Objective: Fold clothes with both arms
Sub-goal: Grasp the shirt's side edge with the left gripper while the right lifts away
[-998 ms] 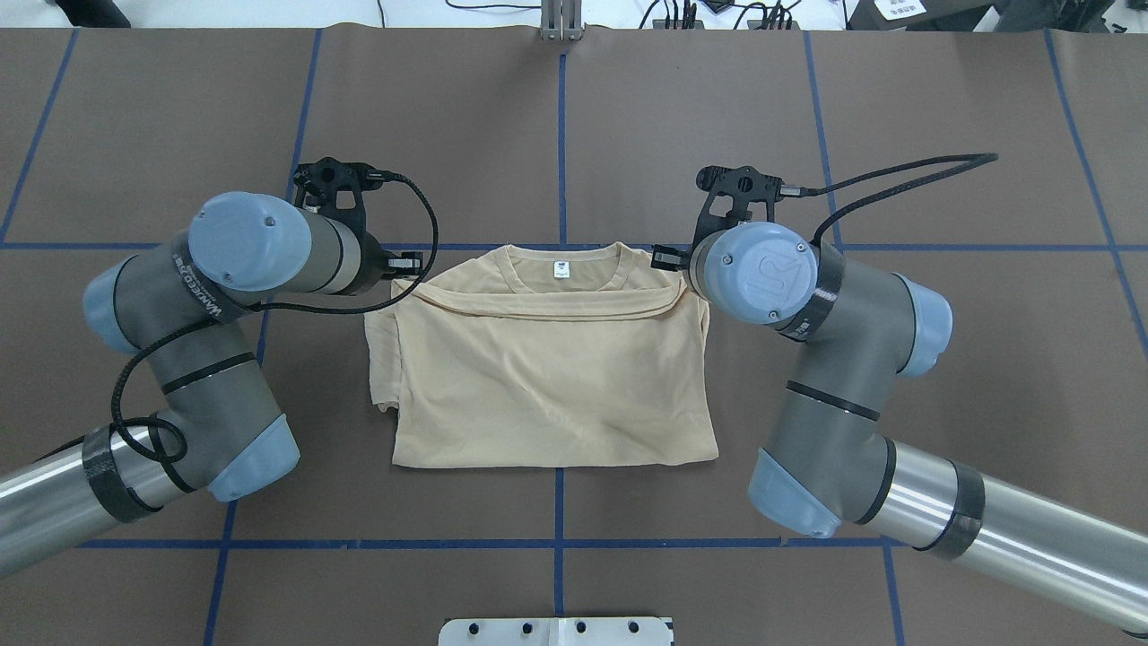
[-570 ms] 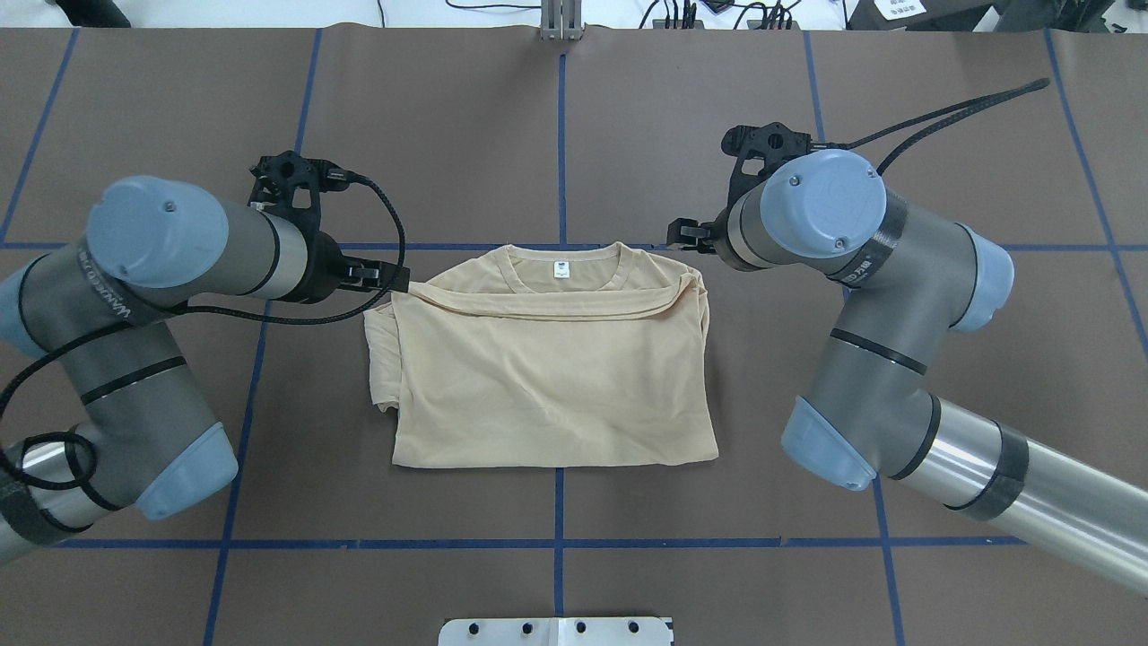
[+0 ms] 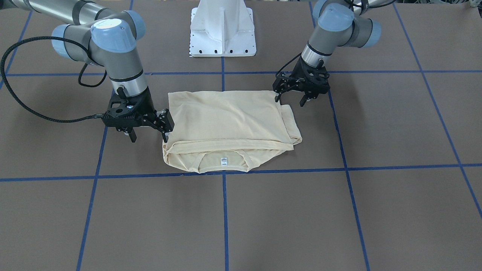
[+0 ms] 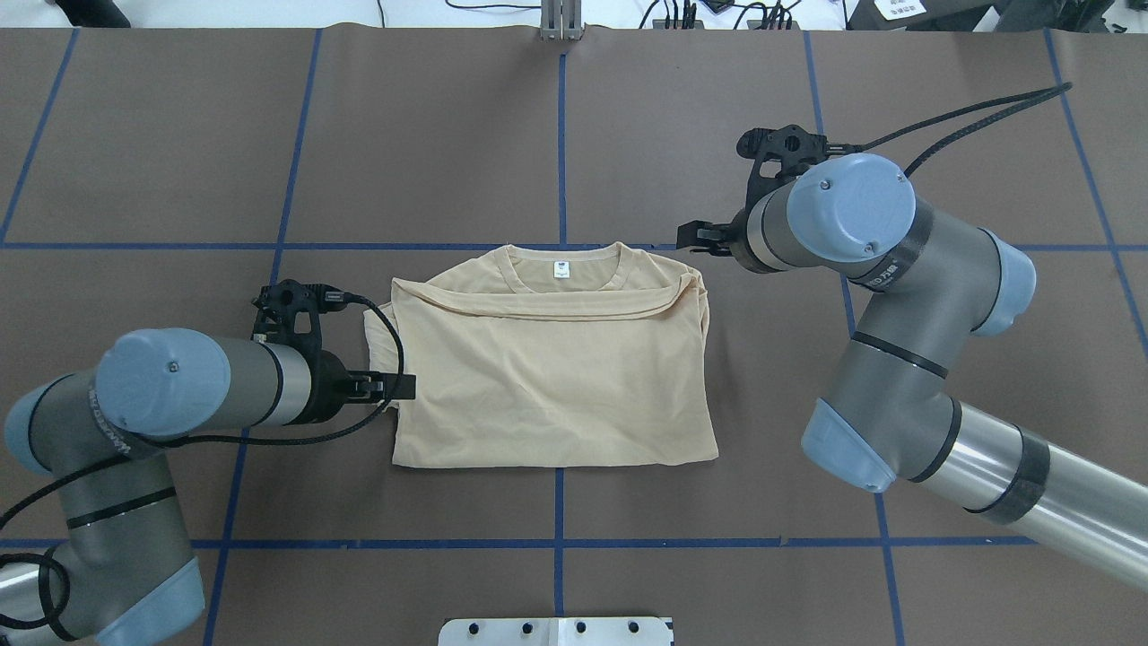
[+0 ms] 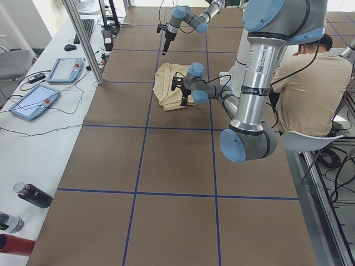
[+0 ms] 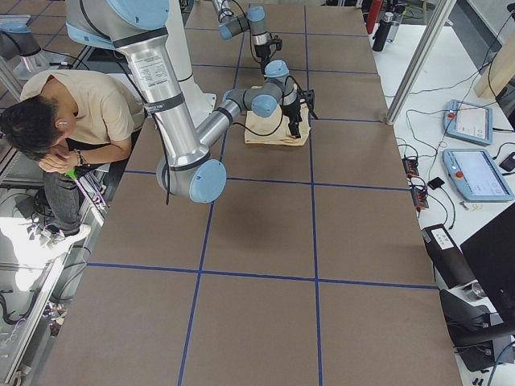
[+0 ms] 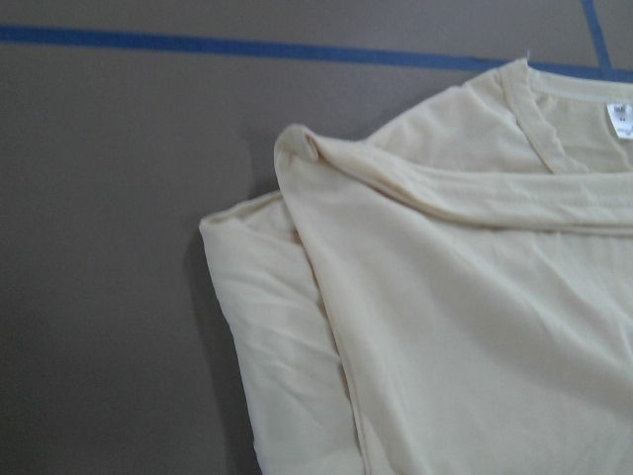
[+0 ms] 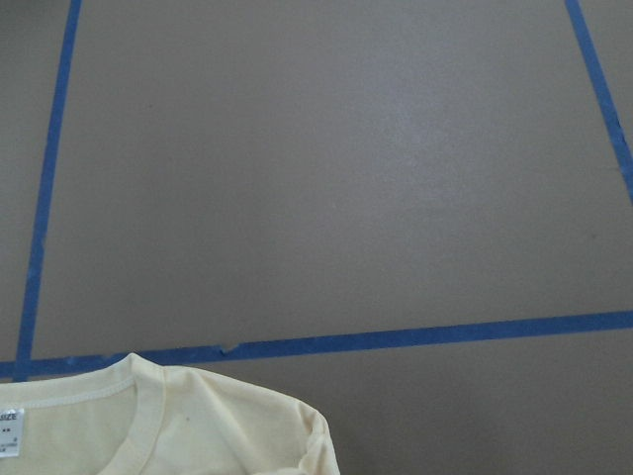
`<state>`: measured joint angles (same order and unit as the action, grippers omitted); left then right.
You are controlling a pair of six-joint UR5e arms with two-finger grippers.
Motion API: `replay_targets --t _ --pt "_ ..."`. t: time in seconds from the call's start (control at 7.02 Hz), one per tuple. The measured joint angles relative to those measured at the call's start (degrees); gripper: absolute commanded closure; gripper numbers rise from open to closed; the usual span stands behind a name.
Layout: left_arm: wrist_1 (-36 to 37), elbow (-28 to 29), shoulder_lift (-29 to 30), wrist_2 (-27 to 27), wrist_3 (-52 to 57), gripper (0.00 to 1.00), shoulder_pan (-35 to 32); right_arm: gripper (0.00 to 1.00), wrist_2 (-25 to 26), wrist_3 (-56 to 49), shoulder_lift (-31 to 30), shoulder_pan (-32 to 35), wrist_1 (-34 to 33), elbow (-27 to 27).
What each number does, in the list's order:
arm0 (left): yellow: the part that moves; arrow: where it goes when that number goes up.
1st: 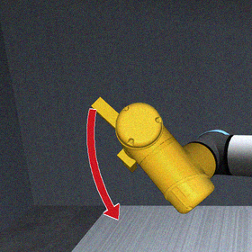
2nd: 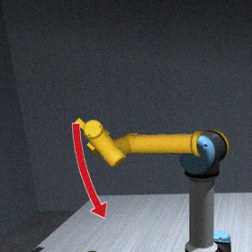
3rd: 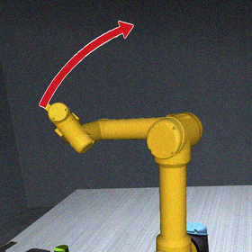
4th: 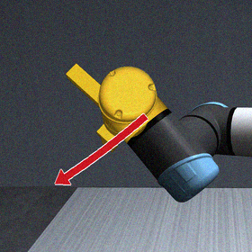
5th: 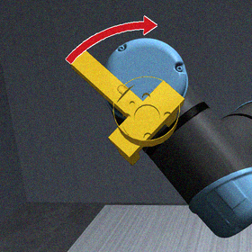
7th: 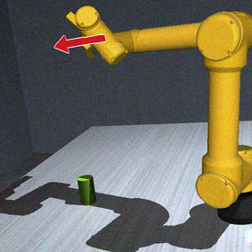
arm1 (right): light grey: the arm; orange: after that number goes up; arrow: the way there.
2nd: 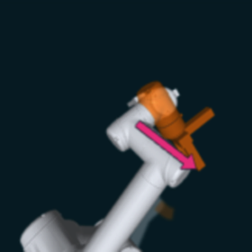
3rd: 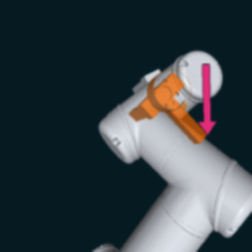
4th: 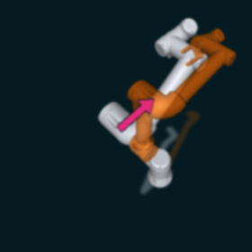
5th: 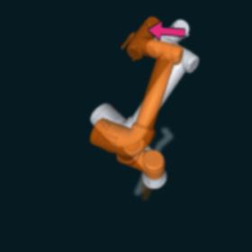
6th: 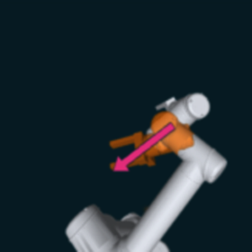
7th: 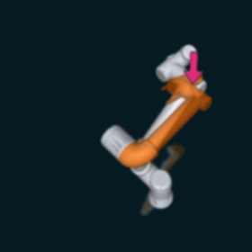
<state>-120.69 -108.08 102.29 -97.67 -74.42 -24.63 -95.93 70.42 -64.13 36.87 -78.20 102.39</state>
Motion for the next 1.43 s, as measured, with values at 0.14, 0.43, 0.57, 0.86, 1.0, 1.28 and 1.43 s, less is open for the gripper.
replay_targets --t 0.14,0.43,0.57,0.86,1.0,1.28,1.43 --pt "-0.24 -0.02 -0.18 1.13 -2.35 0.26 2.31 0.00 0.05 0.04 -0.02 -0.02 0.04 0.03" --pt "-0.33 0.06 -0.19 2.07 -4.91 0.37 5.36 0.00 0.12 0.06 -0.09 -0.04 0.06 0.08" --pt "-0.34 0.14 -0.05 2.17 -5.59 0.38 6.11 0.00 0.13 0.06 -0.10 -0.04 0.07 0.12" --pt "-0.34 0.52 0.10 2.20 -5.96 0.54 6.66 0.00 0.15 0.14 -0.11 -0.05 0.07 0.37" --pt "-0.34 0.62 0.15 2.16 -5.99 0.71 6.84 0.00 0.19 0.20 -0.11 -0.05 0.07 0.47" --pt "-0.34 0.62 0.18 2.15 -6.12 1.00 6.93 0.00 0.22 0.28 -0.17 -0.04 0.07 0.51" --pt "-0.34 0.61 0.13 2.22 -6.27 1.00 6.95 0.00 0.22 0.26 -0.19 -0.05 0.07 0.49"
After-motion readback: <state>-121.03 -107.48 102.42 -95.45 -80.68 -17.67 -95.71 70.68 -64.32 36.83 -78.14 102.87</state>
